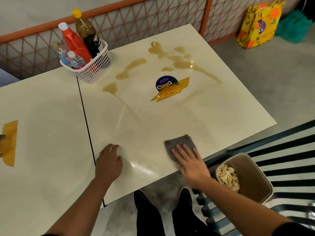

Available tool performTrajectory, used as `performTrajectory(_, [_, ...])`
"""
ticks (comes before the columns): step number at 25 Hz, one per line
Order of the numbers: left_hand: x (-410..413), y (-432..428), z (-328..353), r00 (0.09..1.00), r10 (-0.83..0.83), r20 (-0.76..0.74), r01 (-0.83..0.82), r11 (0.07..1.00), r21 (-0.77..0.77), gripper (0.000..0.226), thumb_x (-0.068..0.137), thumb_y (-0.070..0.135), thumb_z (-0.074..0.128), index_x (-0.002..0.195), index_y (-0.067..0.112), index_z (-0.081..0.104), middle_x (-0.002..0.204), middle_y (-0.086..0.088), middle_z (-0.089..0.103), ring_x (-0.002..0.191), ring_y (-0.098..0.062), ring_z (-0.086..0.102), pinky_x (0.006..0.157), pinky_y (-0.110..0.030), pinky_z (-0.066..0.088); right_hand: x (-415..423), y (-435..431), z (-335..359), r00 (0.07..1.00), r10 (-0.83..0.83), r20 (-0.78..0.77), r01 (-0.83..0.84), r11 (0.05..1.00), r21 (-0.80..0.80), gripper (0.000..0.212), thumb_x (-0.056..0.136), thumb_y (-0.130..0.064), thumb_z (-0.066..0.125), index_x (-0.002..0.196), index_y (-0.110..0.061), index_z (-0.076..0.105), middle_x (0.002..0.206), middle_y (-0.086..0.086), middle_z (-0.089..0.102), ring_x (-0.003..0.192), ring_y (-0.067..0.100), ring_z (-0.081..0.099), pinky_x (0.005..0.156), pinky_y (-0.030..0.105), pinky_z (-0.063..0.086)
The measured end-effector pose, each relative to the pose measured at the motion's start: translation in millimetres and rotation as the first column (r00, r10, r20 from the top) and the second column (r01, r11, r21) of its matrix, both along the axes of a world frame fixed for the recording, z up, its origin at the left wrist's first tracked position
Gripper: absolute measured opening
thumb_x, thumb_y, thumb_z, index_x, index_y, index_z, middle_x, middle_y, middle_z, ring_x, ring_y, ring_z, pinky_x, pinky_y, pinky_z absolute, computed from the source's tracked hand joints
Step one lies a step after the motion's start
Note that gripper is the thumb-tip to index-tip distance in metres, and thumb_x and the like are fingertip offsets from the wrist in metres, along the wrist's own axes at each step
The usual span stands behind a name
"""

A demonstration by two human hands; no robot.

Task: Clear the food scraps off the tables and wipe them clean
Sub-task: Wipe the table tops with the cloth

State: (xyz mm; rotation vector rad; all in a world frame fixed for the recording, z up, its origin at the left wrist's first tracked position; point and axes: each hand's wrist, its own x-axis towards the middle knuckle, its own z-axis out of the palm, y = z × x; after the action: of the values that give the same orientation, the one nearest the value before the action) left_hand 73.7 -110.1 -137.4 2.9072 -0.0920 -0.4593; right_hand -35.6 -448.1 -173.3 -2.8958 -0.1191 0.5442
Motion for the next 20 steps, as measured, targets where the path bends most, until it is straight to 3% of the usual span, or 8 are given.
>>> performTrajectory(3, [-6, -27, 0, 0.999, -0.001, -0.032, 0.001, 1.0, -0.001, 0.05, 0.094, 0.025, 0.055, 0.142, 0.016, 0.046, 0.151, -0.009, 0.04, 0.137, -0.031, 0.039, 0.109, -0.046, 0.038, -5, -103, 7, 0.972, -0.233, -0.017, 0.232, 0.971, -0.064, 0.063, 0.097, -0.062, -0.012, 0.151, -0.036, -0.033, 0.161, -0.007, -0.036, 0.147, 0.017, -0.036, 0.124, 0.049, -0.013])
performTrajectory(6, [-5, -47, 3, 0.999, -0.033, -0.009, 0.033, 0.999, 0.019, 0.051, 0.095, 0.026, 0.053, 0.144, 0.015, 0.044, 0.154, -0.009, 0.038, 0.14, -0.031, 0.036, 0.11, -0.046, 0.036, 6, -176, 16, 0.884, -0.462, -0.073, 0.454, 0.884, -0.11, 0.066, 0.095, -0.063, -0.011, 0.152, -0.037, -0.032, 0.163, -0.004, -0.033, 0.149, 0.02, -0.032, 0.124, 0.056, -0.008])
performTrajectory(10, [-5, -84, 9, 0.998, -0.067, 0.002, 0.067, 0.998, 0.004, 0.052, 0.096, 0.026, 0.053, 0.145, 0.016, 0.043, 0.154, -0.009, 0.036, 0.14, -0.031, 0.035, 0.109, -0.045, 0.035, 23, -165, 16, 0.857, -0.513, -0.057, 0.504, 0.855, -0.118, 0.068, 0.097, -0.065, -0.009, 0.155, -0.033, -0.026, 0.164, 0.002, -0.027, 0.15, 0.025, -0.027, 0.123, 0.058, -0.008])
performTrajectory(14, [-2, -124, 9, 0.995, -0.097, -0.021, 0.097, 0.995, -0.023, 0.053, 0.095, 0.028, 0.052, 0.146, 0.02, 0.041, 0.156, -0.005, 0.033, 0.142, -0.028, 0.032, 0.111, -0.044, 0.034, 26, -73, 18, 0.959, -0.273, -0.073, 0.275, 0.961, 0.018, 0.067, 0.096, -0.064, -0.015, 0.155, -0.033, -0.024, 0.162, 0.001, -0.029, 0.149, 0.029, -0.028, 0.123, 0.054, -0.011])
performTrajectory(18, [8, -142, 7, 0.997, -0.072, -0.014, 0.072, 0.997, -0.012, 0.055, 0.096, 0.031, 0.053, 0.148, 0.021, 0.039, 0.157, -0.005, 0.031, 0.143, -0.028, 0.029, 0.11, -0.045, 0.035, 11, -29, 7, 0.99, 0.129, -0.059, -0.123, 0.988, 0.095, 0.059, 0.106, -0.054, 0.008, 0.161, -0.032, 0.016, 0.168, -0.003, 0.016, 0.155, 0.026, 0.005, 0.12, 0.049, 0.006])
performTrajectory(20, [13, -143, 4, 0.997, -0.079, 0.003, 0.079, 0.997, 0.022, 0.055, 0.095, 0.031, 0.054, 0.147, 0.02, 0.04, 0.156, -0.005, 0.034, 0.142, -0.028, 0.031, 0.11, -0.044, 0.035, 24, -61, 5, 0.984, 0.179, 0.026, -0.18, 0.983, 0.048, 0.057, 0.106, -0.055, 0.005, 0.16, -0.039, 0.005, 0.168, -0.008, 0.003, 0.156, 0.023, -0.003, 0.122, 0.047, 0.001])
